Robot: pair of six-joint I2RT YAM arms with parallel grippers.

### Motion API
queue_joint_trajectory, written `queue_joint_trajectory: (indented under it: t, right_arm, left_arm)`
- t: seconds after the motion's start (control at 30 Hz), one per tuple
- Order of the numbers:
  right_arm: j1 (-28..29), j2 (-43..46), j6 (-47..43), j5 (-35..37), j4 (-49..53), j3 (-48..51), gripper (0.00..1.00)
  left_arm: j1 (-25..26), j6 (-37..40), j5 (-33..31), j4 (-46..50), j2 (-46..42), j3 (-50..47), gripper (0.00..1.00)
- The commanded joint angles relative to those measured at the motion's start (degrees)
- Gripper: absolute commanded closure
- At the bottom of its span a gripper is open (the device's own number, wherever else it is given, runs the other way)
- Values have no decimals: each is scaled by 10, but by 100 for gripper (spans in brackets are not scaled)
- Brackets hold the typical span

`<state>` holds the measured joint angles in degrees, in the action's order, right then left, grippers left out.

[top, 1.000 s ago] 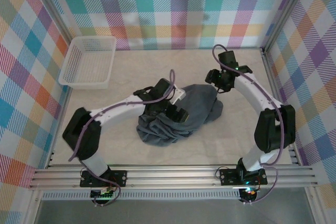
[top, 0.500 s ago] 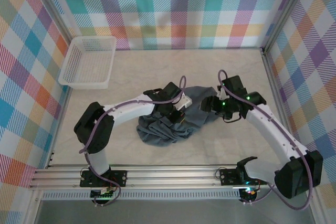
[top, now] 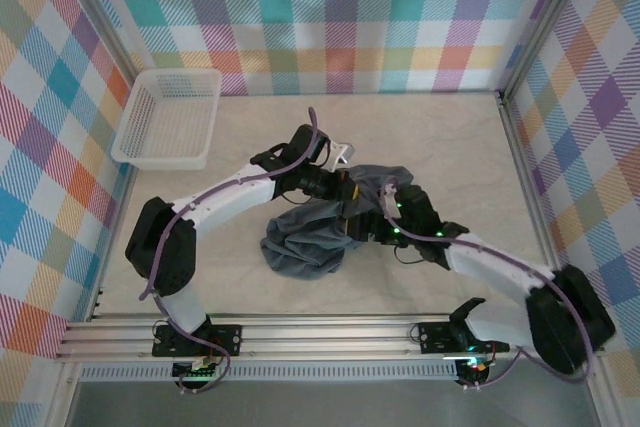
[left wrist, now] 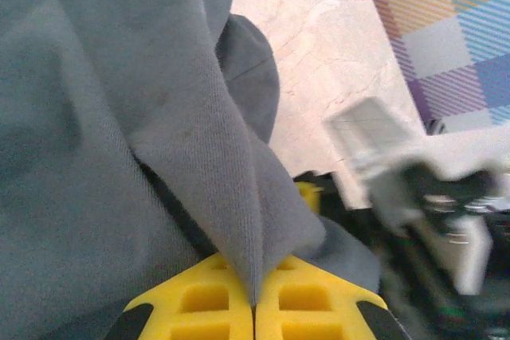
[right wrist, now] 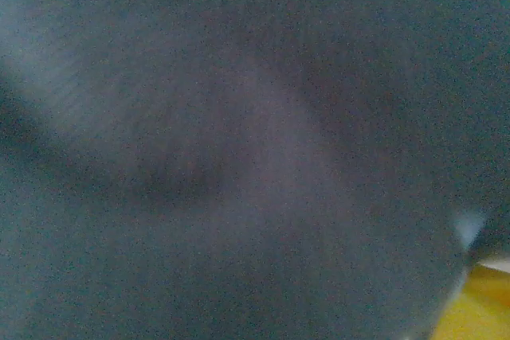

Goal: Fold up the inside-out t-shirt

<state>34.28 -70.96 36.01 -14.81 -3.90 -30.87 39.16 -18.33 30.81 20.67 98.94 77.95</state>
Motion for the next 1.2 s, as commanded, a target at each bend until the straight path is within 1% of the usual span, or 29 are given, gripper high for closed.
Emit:
queue_joint_trajectory:
  t: [0.0, 0.03, 0.07, 0.1, 0.17, 0.23, 0.3, 0.37, 0.4, 0.43, 0.47, 0.53, 0.57, 0.6, 0.7, 0.8, 0.87, 0.9, 0.97, 1.0, 1.03, 1.1, 1.13, 1.17]
  right_arm:
    - [2, -70, 25, -6, -146, -37, 47]
    - [2, -86, 32, -18, -154, -41, 70]
    - [3, -92, 37, -28, -158, -42, 89]
    - [3, -88, 36, -34, -156, -39, 99]
    - [3, -53, 21, -33, -141, -24, 100]
    - [3, 1, -1, -28, -135, 1, 100]
    - [3, 59, -15, -31, -139, 25, 100]
    - [3, 104, -19, -28, -141, 45, 100]
    - [3, 118, -22, -28, -138, 50, 100]
    - [3, 128, -23, -29, -136, 54, 100]
    - [3, 132, -25, -31, -134, 56, 100]
    - [2, 132, -29, -39, -135, 55, 100]
    - [2, 128, -30, -41, -136, 53, 100]
    - [3, 124, -30, -41, -135, 50, 100]
    - [3, 109, -34, -43, -132, 37, 100]
    - [2, 95, -44, -47, -118, 20, 100]
    - [2, 87, -46, -54, -117, 14, 100]
    - [3, 85, -47, -57, -117, 11, 100]
    - [3, 81, -45, -60, -116, 6, 100]
    - [2, 82, -46, -62, -115, 5, 100]
    - [3, 82, -46, -66, -113, 3, 100]
    - [2, 87, -48, -73, -108, 0, 100]
    - [3, 90, -52, -77, -102, -1, 100]
    - [3, 96, -56, -77, -96, 0, 100]
  left_arm:
    - [-17, -42, 42, -26, -2, 27, 100]
    - [-23, -42, 31, -18, -5, 29, 100]
    - [-32, -39, 9, 1, -9, 32, 100]
    - [-43, -38, -18, 20, -11, 32, 100]
    - [-78, -39, -77, 56, -9, 24, 100]
    - [-112, -37, -119, 76, 6, 11, 100]
    - [-139, -44, -115, 65, 18, -13, 100]
    - [-153, -54, -89, 26, 9, -45, 96]
    - [-155, -57, -88, 10, -3, -60, 91]
    - [-157, -60, -87, -8, -18, -73, 82]
    - [-160, -59, -88, -18, -35, -83, 70]
    - [-165, -58, -91, -21, -71, -94, 54]
    - [-165, -53, -91, -23, -93, -101, 49]
    - [-164, -50, -89, -25, -115, -109, 46]
    - [-141, -42, -91, -14, -179, -136, 44]
    - [-67, -35, -142, 28, -203, -129, 44]
    - [-23, -56, -158, 37, -181, -114, 43]
    - [-9, -75, -168, 42, -165, -105, 39]
    - [13, -102, -188, 34, -126, -90, 28]
    - [20, -106, -205, 29, -111, -87, 23]
    - [25, -110, -226, 26, -95, -83, 22]
    - [24, -117, -268, 26, -72, -78, 21]
    - [18, -120, -282, 28, -65, -74, 24]
    - [8, -126, -280, 25, -64, -71, 31]
